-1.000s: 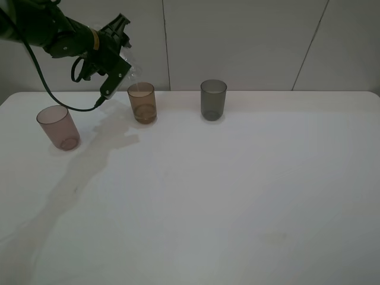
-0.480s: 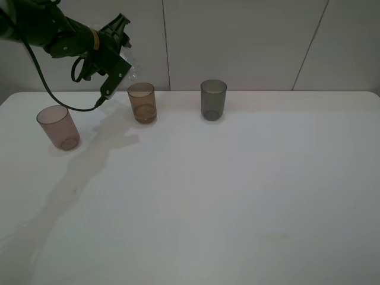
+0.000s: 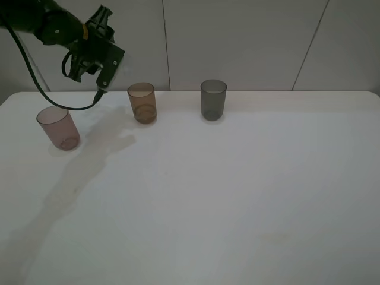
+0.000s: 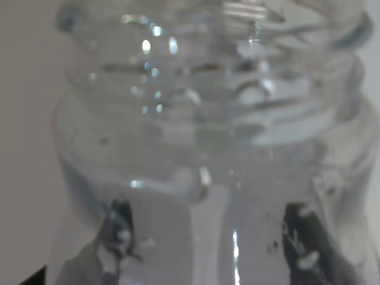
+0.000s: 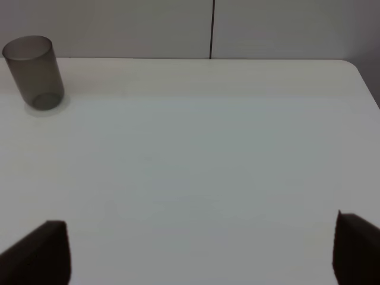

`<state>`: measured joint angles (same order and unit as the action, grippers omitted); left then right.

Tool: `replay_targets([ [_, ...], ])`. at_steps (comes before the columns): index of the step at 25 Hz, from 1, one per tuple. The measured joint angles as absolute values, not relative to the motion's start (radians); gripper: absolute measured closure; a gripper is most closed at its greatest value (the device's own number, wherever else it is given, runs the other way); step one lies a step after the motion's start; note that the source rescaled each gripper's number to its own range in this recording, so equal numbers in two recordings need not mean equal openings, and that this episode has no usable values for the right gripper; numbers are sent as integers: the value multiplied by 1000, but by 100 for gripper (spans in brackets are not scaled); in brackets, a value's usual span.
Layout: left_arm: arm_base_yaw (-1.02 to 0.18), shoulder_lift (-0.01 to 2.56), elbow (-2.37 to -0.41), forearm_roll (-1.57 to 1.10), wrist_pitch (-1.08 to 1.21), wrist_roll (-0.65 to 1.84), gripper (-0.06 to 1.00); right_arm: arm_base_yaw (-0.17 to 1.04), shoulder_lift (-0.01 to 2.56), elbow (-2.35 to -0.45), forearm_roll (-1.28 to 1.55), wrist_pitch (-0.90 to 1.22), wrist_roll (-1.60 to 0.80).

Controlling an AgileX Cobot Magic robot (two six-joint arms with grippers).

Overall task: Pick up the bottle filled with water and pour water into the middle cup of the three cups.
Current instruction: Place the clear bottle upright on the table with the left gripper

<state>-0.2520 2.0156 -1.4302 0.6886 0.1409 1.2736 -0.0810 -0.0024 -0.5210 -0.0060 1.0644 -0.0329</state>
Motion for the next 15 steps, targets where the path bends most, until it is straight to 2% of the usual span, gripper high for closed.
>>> replay_targets([
  [5, -252, 1959, -1430, 473, 198, 1037, 92, -81, -2, -521, -6, 1064, -33],
  [8, -267, 1932, -1430, 309, 203, 804, 92, -81, -2, -521, -6, 1064, -33],
  [15, -368, 1894, -1430, 88, 204, 351, 92, -81, -2, -521, -6, 1064, -33],
])
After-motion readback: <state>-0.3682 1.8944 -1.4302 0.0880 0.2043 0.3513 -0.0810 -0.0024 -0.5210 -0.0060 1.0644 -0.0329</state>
